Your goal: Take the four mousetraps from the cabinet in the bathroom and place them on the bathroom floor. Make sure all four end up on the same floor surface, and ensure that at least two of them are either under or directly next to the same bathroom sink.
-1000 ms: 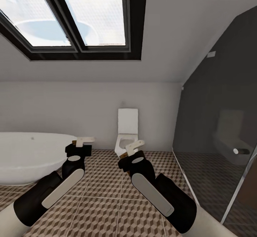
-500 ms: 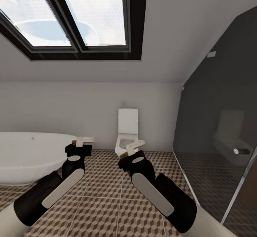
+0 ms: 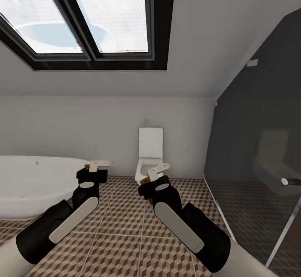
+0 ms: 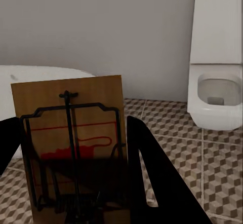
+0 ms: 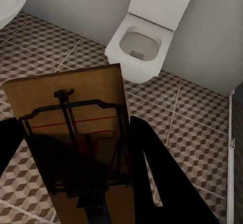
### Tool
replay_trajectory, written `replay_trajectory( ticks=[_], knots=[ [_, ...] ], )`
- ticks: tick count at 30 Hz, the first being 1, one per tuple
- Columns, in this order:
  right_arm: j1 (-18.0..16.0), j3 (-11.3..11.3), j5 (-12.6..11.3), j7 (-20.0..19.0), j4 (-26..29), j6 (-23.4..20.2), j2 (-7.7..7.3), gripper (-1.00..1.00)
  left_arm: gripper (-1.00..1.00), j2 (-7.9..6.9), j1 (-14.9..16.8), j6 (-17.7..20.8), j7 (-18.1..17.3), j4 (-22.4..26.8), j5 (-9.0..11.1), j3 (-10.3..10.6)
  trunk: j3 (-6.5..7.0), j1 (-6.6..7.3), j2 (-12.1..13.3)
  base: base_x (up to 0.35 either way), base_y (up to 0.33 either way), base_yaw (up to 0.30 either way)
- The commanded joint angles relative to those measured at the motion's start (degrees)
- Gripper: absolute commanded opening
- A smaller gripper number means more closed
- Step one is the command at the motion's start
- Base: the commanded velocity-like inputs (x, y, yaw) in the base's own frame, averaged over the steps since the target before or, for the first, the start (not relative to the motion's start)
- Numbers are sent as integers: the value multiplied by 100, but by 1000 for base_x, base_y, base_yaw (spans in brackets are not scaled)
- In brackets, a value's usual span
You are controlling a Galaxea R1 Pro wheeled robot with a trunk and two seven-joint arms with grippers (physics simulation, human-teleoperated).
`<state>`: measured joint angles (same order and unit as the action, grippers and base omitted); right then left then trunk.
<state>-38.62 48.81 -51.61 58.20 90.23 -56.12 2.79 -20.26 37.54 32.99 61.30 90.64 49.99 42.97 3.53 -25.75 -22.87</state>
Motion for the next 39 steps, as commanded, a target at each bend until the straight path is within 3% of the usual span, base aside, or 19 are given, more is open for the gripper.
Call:
replay_trajectory(
  ticks=[1,25,34,39],
  knots=[
    [-4,4,-62,60,3,-11,3,-100,-100,-4,7,57,48,6,26,15,-3,-3,-5,21,5,0],
    [-4,-3,-60,60,-6,5,-41,-100,-100,4,7,111,48,-2,271,-29,-3,-3,-5,3,1,0],
    [-4,-3,-60,60,-6,5,-54,-100,-100,4,7,113,56,-2,666,-34,-3,-3,-5,0,0,0],
    [-2,-3,-64,60,-6,5,-53,-100,-100,4,6,118,55,-12,808,-34,-93,-113,-206,0,0,0]
  ],
)
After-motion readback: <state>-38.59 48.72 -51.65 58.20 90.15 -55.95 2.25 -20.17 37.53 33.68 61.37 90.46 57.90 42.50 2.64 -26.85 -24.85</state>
